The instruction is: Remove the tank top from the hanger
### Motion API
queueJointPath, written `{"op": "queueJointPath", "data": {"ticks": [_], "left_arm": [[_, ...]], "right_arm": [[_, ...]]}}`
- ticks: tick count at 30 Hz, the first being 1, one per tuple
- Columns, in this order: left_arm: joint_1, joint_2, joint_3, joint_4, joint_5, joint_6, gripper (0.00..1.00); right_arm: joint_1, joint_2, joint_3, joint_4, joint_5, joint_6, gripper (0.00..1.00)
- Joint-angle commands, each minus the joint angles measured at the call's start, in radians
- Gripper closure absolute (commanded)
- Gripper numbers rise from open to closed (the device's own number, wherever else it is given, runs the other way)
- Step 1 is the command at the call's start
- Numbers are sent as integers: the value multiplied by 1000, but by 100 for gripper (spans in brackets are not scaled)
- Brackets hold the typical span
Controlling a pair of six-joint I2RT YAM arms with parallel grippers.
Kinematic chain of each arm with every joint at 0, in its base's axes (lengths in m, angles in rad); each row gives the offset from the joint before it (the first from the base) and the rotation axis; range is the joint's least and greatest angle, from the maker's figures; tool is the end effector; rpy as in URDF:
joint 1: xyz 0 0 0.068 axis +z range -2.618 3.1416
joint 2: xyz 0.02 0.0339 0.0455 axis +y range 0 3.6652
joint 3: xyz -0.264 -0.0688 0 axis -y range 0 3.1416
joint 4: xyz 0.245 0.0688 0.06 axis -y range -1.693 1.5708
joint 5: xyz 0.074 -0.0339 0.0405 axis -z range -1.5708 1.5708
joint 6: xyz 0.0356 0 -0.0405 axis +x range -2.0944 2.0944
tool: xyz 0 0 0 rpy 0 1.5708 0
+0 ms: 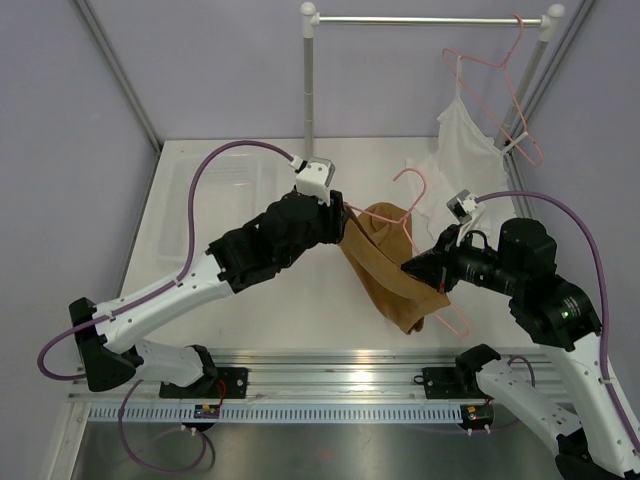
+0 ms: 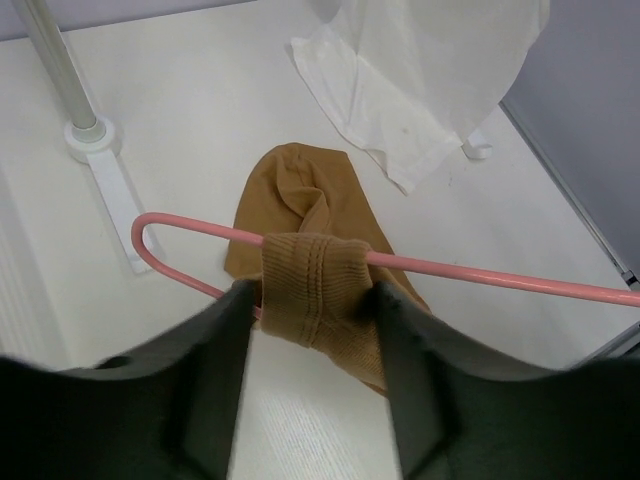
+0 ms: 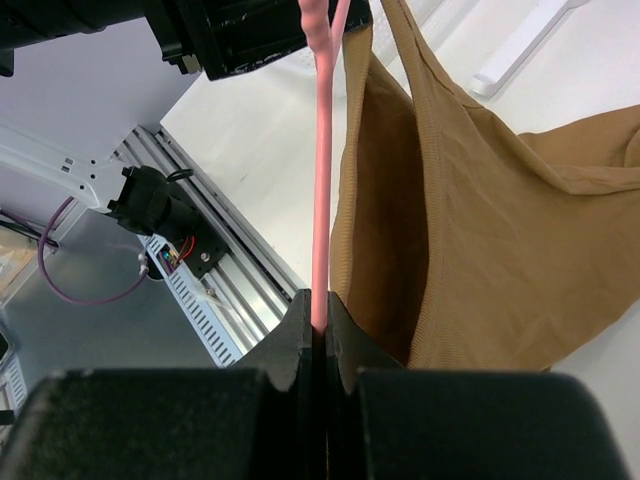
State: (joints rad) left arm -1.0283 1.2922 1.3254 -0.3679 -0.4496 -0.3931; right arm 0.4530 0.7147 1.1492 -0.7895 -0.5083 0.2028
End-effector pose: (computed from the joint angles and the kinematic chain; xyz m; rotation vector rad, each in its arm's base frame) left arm 0.1632 -0.2408 0.4006 0.2973 1.8847 -0.5471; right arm 0.0968 0.0664 0.4076 -0.5955 1.8989 0.9204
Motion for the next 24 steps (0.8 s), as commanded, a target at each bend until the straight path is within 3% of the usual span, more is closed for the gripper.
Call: {"op": "queueJointPath", "data": {"ticks": [1, 5, 6, 11, 15, 21, 24], "left_arm": [[-3, -13, 34, 43, -46, 10, 60], [5, -4, 47, 26, -81, 13, 96], [17, -4, 47, 11, -90, 11, 100], [83, -88, -15, 9, -129, -12, 100], [215, -151, -55, -58, -123, -55, 100], [394, -231, -144, -98, -57, -105, 100], [410, -263, -184, -69, 18, -118, 100]], "right_arm": [[9, 0, 7, 81, -38, 4, 100], [7, -7, 4, 75, -29, 0, 100], [9, -12, 1, 73, -23, -3, 100], [7, -27, 0, 49, 14, -19, 100], [9, -32, -8, 42, 1, -28, 100], [7, -63, -49, 90, -96, -32, 100], [7, -76, -68, 137, -107, -23, 100]]}}
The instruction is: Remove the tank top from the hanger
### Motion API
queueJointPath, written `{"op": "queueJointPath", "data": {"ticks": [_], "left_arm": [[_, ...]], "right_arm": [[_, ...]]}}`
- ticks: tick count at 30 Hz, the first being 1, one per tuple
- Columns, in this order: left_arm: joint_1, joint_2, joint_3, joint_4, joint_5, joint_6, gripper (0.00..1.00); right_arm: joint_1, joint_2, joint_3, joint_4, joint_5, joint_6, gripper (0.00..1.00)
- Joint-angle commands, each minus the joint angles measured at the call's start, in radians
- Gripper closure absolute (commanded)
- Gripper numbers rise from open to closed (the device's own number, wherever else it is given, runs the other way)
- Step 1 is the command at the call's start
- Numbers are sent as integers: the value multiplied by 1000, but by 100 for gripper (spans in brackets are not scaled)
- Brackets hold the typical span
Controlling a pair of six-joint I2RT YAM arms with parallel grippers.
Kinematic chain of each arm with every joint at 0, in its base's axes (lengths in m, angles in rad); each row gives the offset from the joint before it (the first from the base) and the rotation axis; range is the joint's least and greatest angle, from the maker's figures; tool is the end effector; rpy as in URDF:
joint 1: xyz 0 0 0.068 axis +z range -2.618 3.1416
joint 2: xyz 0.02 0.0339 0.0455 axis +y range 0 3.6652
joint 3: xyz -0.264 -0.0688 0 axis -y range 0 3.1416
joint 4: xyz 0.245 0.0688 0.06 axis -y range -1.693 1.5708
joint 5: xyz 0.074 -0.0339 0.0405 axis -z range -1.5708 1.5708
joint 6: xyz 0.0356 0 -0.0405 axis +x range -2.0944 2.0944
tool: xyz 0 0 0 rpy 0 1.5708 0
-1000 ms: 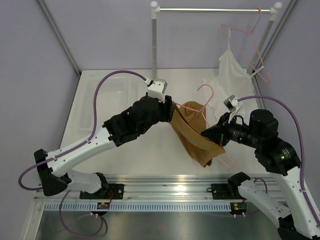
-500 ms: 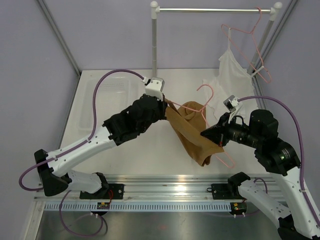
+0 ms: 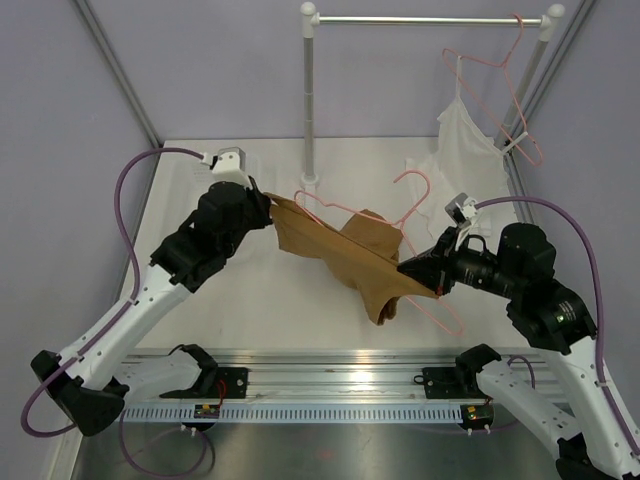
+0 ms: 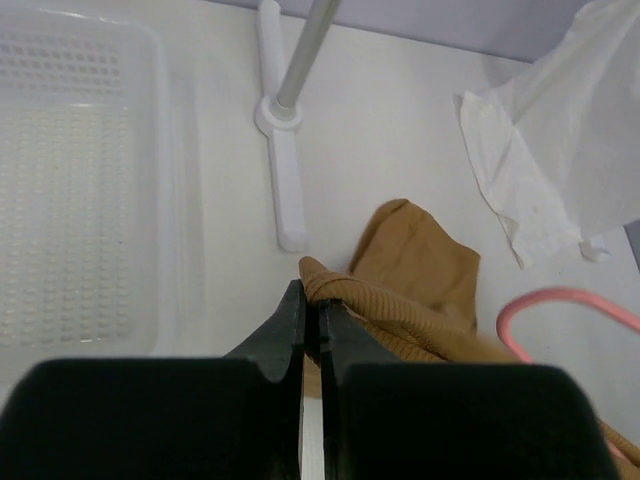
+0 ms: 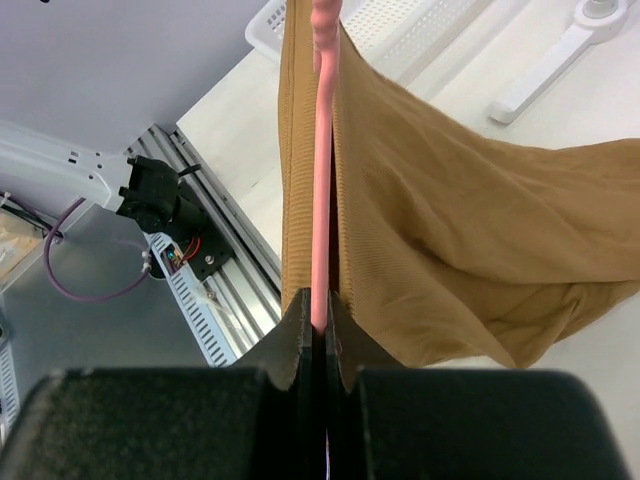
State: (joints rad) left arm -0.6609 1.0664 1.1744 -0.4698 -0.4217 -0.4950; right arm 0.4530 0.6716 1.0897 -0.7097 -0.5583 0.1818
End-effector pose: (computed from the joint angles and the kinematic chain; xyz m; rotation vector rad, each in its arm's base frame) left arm 0.1898 -0.1291 0.3930 -0.1223 1.9135 -0.3757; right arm 0.0930 0.0663 0.4021 -0.6531 1.8133 0.9509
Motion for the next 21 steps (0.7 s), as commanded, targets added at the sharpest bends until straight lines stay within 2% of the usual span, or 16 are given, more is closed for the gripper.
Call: {"op": "queueJointPath", "data": {"ticks": [1, 2, 3, 4, 5, 6, 8, 9, 12, 13, 15, 17, 18, 19, 21], "left_arm": [[43, -45, -47, 52, 83, -36, 100], [43, -55, -74, 86, 156, -48, 100], [40, -68, -147, 200, 246, -59, 100], [35, -103, -203, 276, 423, -94, 100], [27, -117, -247, 343, 499, -121, 100], [-9, -131, -284, 450, 542, -144, 100], [-74, -146, -340, 491, 561, -148, 100], [-145, -149, -343, 487, 543, -136, 100], [-236, -154, -358, 447, 479, -86, 100], [-243, -160, -387, 447, 488, -83, 100], [-247, -171, -421, 454, 511, -82, 100], [-247, -196, -456, 416, 456, -89, 100], [-247, -204, -458, 337, 411, -103, 100], [-247, -209, -456, 288, 285, -111, 100], [-247, -215, -435, 167, 192, -109, 100]], "right_arm": [[7, -36, -16, 81, -57, 19, 100], [7, -53, -25, 116, -54, 37, 100], [7, -63, -60, 228, -29, 65, 100], [7, -73, -88, 306, -16, 138, 100], [7, -89, -120, 399, -11, 171, 100], [7, -92, -187, 602, 10, 203, 100], [9, -77, -255, 831, 50, 297, 100], [7, -58, -307, 1036, 84, 326, 100], [9, 49, -318, 1308, 123, 399, 100], [9, 101, -309, 1347, 130, 413, 100], [7, 138, -269, 1392, 165, 416, 100], [7, 154, -211, 1283, 233, 368, 100], [9, 155, -117, 1063, 314, 340, 100], [7, 158, -64, 943, 343, 281, 100], [7, 164, 39, 670, 391, 227, 100]]}}
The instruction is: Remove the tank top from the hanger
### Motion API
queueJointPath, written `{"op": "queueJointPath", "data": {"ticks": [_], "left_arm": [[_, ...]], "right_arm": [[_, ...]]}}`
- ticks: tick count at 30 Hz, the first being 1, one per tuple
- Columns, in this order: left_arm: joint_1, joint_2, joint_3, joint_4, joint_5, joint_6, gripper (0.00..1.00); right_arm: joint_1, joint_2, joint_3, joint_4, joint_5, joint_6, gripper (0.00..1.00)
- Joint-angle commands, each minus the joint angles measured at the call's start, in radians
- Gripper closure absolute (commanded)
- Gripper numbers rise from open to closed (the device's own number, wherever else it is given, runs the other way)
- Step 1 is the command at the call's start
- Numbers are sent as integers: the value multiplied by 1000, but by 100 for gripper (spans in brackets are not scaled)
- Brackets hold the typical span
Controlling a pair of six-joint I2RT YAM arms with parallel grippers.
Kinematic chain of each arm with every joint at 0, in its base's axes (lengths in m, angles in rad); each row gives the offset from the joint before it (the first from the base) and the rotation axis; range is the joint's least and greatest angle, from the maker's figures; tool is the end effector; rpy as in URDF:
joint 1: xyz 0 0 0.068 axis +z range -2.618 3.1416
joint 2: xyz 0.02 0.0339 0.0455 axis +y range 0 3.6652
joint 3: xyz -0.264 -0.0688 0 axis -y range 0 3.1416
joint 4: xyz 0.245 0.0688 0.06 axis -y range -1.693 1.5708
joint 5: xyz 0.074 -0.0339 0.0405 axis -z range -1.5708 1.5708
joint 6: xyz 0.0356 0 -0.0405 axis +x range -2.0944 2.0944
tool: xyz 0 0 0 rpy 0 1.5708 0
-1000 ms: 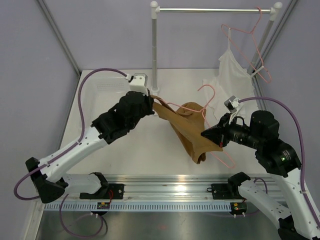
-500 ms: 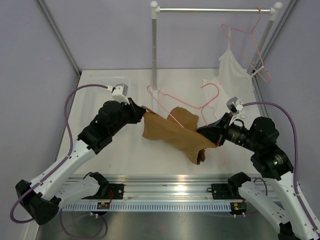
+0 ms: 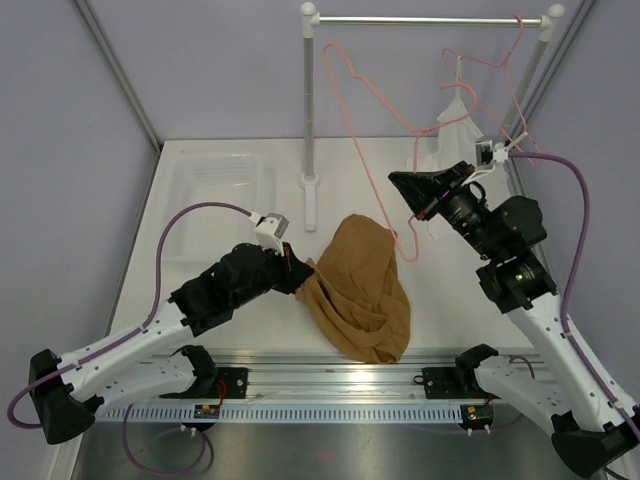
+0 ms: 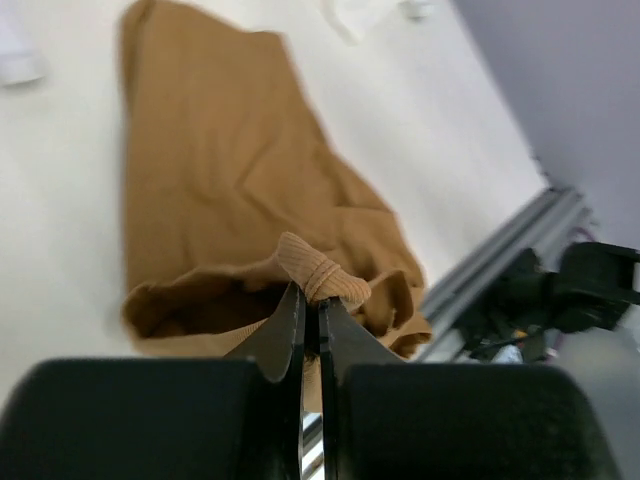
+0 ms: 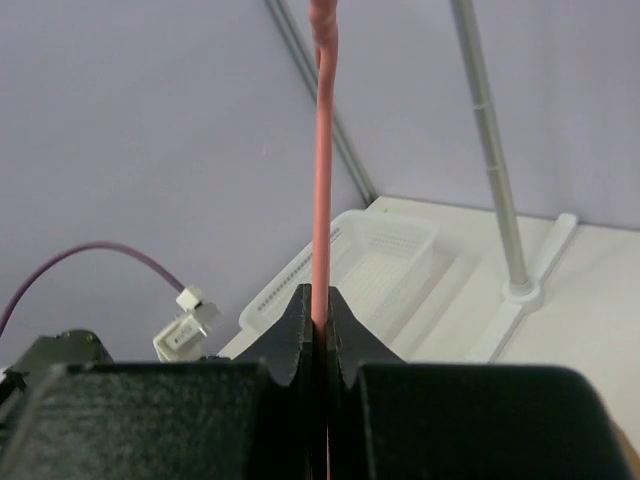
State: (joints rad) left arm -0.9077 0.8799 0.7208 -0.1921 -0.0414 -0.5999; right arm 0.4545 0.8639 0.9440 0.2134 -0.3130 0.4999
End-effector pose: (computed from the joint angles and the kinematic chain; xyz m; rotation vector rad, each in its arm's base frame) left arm 0.1280 -0.1615 0.2997 0.2844 2.0261 -0.9473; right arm 0.1670 0.0938 0.4249 -0.2527 1.3375 1.0103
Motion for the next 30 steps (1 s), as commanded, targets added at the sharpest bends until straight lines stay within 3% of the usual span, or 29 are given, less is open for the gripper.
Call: {"op": "queueJointPath", "data": {"ticks": [1, 2, 5, 6, 7, 9, 11, 13, 14, 20, 27, 30], "left_arm": [[0, -29, 26, -136, -231, 12, 100], [0, -30, 35, -156, -242, 18, 100], [0, -44, 74, -207, -252, 46, 80], [0, -48, 84, -230, -252, 52, 72], [0, -55, 119, -246, -250, 66, 51], [0, -53, 167, -321, -259, 86, 43], [0, -53, 247, -386, -278, 95, 22], [0, -65, 308, -476, -287, 118, 18], [0, -84, 324, -501, -282, 130, 1], [0, -169, 407, -675, -304, 232, 1], [1, -314, 215, -561, -380, 291, 1], [21, -294, 218, -583, -390, 290, 1]], "right_arm": [[7, -31, 205, -325, 164, -121, 100], [7, -42, 220, -386, 189, -127, 100], [6, -20, 297, -615, 337, -191, 100], [6, 6, 364, -720, 427, -213, 100], [6, 71, 407, -770, 463, -259, 100], [6, 151, 539, -903, 514, -300, 100], [6, 262, 614, -960, 555, -320, 100], [6, 343, 694, -985, 618, -333, 100], [4, 368, 722, -987, 641, -340, 100], [-57, 624, 1060, -1034, 643, -406, 100], [-158, 857, 1366, -1082, 533, -448, 100], [-188, 967, 1509, -1108, 500, -489, 100]]}}
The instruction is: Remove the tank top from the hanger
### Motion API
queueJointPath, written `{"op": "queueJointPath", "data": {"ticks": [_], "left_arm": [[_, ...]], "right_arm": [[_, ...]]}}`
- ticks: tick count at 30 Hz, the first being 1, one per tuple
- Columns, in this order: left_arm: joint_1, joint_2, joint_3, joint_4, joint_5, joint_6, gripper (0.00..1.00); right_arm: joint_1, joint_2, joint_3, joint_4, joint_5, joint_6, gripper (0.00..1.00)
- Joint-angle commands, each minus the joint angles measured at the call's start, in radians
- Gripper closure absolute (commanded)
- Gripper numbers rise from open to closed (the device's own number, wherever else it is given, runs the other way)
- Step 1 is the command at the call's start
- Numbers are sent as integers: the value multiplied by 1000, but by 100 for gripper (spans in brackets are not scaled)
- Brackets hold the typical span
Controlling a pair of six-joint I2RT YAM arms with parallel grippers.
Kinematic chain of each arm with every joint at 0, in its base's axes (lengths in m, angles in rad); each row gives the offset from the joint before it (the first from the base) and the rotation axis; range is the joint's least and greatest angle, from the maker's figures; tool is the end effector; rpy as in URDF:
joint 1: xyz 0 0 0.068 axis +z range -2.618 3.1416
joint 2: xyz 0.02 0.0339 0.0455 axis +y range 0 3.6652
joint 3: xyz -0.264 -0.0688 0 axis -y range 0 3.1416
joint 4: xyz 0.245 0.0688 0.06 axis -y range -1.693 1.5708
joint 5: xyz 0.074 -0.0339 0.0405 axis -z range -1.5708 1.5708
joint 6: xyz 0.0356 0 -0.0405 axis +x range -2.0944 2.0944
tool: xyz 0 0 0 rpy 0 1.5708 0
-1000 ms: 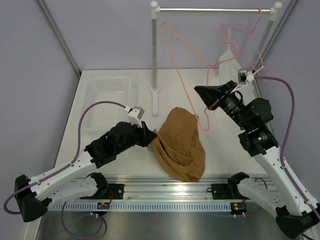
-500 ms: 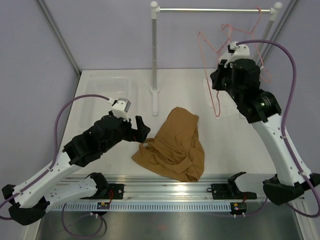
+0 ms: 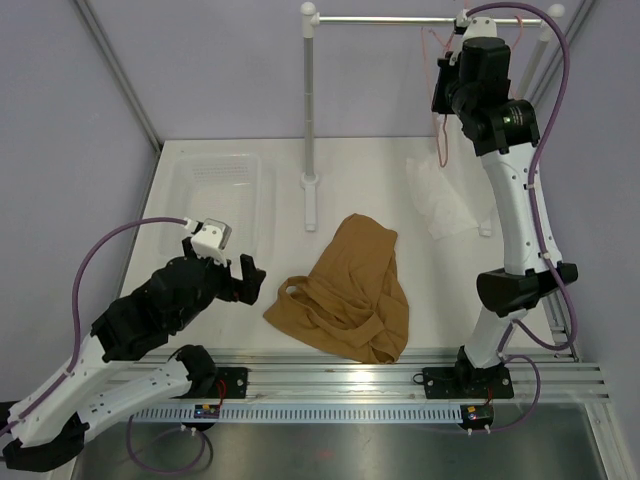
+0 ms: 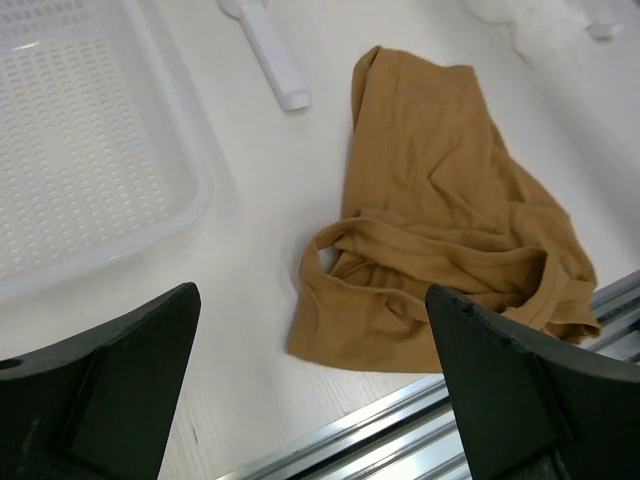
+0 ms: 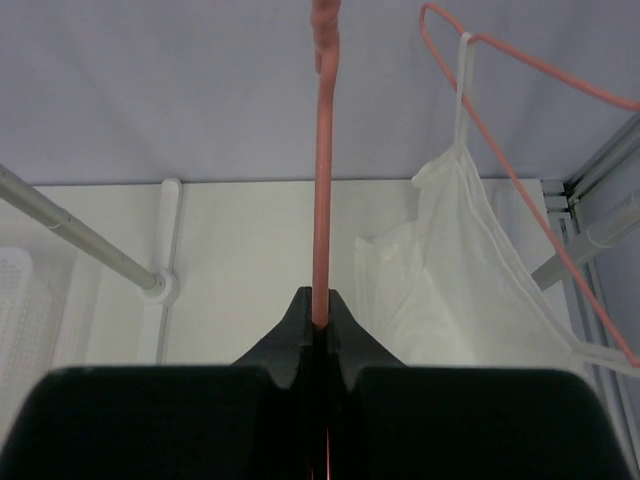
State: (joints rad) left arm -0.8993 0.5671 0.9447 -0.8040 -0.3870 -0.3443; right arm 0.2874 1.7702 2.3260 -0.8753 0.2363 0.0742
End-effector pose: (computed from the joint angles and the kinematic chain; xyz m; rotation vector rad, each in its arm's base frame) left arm 0.0729 -0.0702 0.3572 0.3010 1.9656 -0.4259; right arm 0.3398 0.0917 0.5184 -0.0396 1.8808 0.0246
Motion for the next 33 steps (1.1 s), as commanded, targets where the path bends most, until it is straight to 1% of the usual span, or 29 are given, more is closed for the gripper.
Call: {"op": "queueJointPath", "data": {"ticks": [1, 2, 3, 4, 6, 10, 13, 15, 16, 17, 18, 20, 22, 24, 25, 26, 28, 30, 31, 32, 33], "left_arm": [[16, 20, -7, 28, -46, 34, 1], [19, 20, -10, 32, -46, 34, 1], [34, 20, -11, 32, -40, 30, 1], [45, 17, -12, 32, -32, 30, 1], [75, 10, -23, 51, -9, 34, 1], [106, 2, -34, 69, 40, 51, 1], [114, 11, -30, 69, 51, 51, 1], [120, 10, -29, 71, 57, 51, 1], [125, 11, -27, 74, 63, 50, 1], [137, 13, -24, 77, 71, 48, 1], [143, 22, -14, 81, 80, 41, 1], [148, 40, 0, 75, 83, 22, 1], [146, 88, 23, 75, 86, -15, 1], [146, 126, 42, 75, 94, -53, 1], [146, 164, 49, 94, 97, -70, 1], [137, 178, 46, 109, 106, -84, 1], [114, 238, 29, 153, 120, -125, 1], [51, 299, 23, 225, 120, -153, 1], [28, 332, 32, 264, 119, -159, 1], [-13, 423, 43, 278, 119, -169, 1], [-30, 469, 52, 310, 137, -171, 1]], "right_arm": [[-33, 116, 162, -24, -46, -68, 100], [-39, 142, 218, -24, -57, -68, 100], [-45, 165, 246, -22, -60, -95, 100], [-60, 207, 268, -21, -64, -97, 100], [-73, 239, 303, -11, -78, -99, 100], [-83, 291, 300, 12, -101, -94, 100], [-83, 276, 282, -11, -104, -80, 100], [-83, 236, 193, 27, -109, -58, 100], [-83, 192, 159, 48, -103, -53, 96], [-83, 172, 109, 77, -91, -53, 85], [-83, 157, 101, 84, -91, -53, 57], [-83, 130, 116, 58, -80, -56, 43], [-83, 104, 140, 30, -80, -54, 26], [-83, 71, 150, -5, -81, -44, 15], [-83, 23, 138, -28, -91, -36, 2], [-82, -6, 125, -40, -104, -27, 0], [-83, -115, 79, -56, -135, 18, 1], [-83, -201, -34, -63, -205, 60, 1], [-82, -297, -83, -57, -228, 77, 1], [-82, -352, -208, -42, -285, 96, 0], [-83, -473, -355, 2, -311, 129, 0]]}}
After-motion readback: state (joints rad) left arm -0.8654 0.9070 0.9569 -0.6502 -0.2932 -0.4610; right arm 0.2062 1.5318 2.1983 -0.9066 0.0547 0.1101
